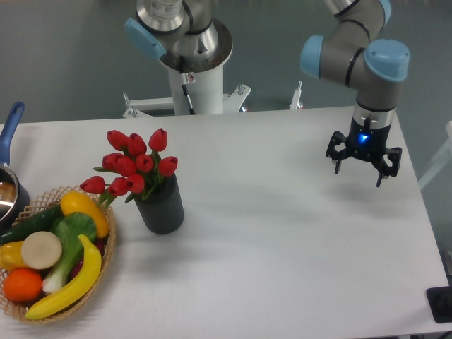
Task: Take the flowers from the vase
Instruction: 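Move the open gripper toward the red tulips in the black vase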
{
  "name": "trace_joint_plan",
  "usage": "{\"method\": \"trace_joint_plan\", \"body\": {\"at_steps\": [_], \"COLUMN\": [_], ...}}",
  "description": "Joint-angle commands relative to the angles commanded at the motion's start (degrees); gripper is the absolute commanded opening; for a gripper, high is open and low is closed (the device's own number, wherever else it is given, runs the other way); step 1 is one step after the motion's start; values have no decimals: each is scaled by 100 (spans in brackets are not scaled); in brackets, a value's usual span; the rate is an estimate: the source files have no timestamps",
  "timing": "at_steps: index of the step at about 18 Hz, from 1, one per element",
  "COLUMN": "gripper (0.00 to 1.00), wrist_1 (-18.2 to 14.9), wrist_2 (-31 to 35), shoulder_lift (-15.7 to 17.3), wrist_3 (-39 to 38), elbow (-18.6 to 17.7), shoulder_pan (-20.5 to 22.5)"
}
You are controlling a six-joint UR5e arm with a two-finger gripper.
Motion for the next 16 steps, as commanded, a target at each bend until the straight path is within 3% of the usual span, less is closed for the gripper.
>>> {"method": "trace_joint_plan", "body": {"at_steps": [7, 11, 16], "gripper": [100, 100, 100], "wrist_1": [52, 97, 79], "wrist_2": [-35, -868, -1247], "shoulder_lift": [35, 140, 465], "wrist_3": [-53, -70, -420], "elbow": [-122, -298, -352], "shoulder_pan": [-281, -264, -404]}}
